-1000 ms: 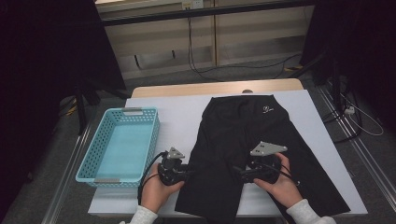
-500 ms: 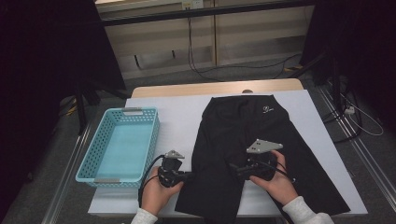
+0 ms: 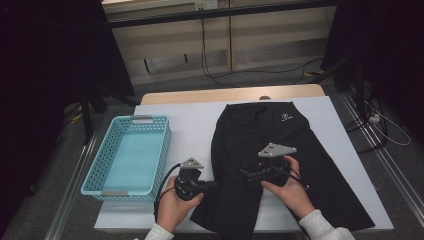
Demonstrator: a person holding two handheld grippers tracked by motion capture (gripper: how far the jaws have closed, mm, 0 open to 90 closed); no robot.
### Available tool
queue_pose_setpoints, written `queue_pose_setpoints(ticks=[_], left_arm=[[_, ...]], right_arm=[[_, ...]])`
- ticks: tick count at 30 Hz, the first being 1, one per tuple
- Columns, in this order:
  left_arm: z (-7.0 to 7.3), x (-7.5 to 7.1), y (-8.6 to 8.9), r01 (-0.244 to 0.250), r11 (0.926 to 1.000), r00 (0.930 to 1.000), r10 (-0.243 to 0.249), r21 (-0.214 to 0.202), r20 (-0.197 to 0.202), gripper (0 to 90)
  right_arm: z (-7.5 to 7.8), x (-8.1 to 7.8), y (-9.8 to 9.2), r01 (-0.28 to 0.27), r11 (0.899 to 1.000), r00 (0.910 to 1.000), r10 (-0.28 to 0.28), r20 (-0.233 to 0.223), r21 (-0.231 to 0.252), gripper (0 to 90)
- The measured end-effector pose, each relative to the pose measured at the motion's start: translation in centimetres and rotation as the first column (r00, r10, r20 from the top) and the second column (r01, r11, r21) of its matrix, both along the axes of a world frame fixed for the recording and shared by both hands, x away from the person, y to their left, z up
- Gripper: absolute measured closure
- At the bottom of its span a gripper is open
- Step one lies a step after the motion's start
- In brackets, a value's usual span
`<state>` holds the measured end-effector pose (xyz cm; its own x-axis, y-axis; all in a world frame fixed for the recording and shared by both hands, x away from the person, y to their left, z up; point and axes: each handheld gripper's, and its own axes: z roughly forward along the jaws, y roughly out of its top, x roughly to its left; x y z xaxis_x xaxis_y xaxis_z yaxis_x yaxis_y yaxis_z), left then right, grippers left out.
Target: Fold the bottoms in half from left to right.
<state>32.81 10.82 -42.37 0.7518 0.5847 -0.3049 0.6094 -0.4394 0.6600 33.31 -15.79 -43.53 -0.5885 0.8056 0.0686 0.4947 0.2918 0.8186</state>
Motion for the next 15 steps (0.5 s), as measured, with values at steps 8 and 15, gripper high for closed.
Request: queue_pose_setpoints(ticks=[8, 15], left_arm=[[-0.1, 0.0, -0.3, 0.001, 1.0000, 1.0000, -0.001, -0.006, -0.003, 88.6], [-0.2, 0.2, -0.3, 0.002, 1.0000, 1.0000, -0.002, 0.000, 0.001, 88.6]], right_arm=[[-0.3, 1.6, 1.0, 0.037, 0.999, 0.9993, -0.037, -0.004, 0.003, 10.8], [-0.4, 2.7, 2.8, 0.028, 1.000, 0.9996, -0.028, -0.011, -0.003, 11.1]])
